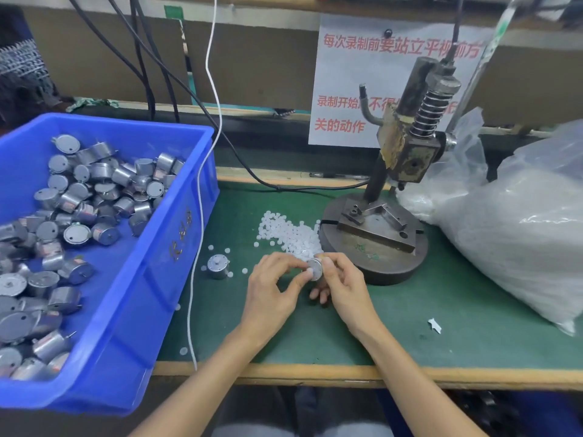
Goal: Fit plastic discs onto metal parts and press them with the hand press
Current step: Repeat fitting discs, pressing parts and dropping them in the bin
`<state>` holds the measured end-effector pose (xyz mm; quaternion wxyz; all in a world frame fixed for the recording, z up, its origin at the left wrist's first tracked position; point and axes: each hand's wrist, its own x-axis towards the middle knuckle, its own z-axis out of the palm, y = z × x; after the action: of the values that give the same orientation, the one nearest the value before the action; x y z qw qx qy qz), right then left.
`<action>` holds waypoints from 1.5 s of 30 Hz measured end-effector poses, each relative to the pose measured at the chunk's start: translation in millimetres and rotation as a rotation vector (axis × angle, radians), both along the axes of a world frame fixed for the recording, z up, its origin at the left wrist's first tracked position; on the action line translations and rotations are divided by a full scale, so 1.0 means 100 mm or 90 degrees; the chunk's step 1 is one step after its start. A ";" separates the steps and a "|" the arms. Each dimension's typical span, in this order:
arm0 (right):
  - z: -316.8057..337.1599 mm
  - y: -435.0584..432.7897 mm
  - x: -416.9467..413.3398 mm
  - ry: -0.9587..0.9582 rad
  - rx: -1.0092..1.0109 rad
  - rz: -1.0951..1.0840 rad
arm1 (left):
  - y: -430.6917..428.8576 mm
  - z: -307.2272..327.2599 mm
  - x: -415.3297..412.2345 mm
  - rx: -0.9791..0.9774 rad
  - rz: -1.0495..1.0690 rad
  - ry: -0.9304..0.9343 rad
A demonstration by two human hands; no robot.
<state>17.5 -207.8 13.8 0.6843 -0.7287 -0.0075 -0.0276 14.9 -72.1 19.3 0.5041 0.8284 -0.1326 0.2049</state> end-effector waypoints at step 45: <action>2.30 -1.35 0.97 -0.312 -0.039 -0.393 | -1.19 0.23 1.11 0.086 -0.022 0.039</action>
<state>114.2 -343.1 244.0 0.5993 -0.6887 0.0479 -0.4053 125.5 -191.0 42.0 0.4544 0.8639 -0.1454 0.1614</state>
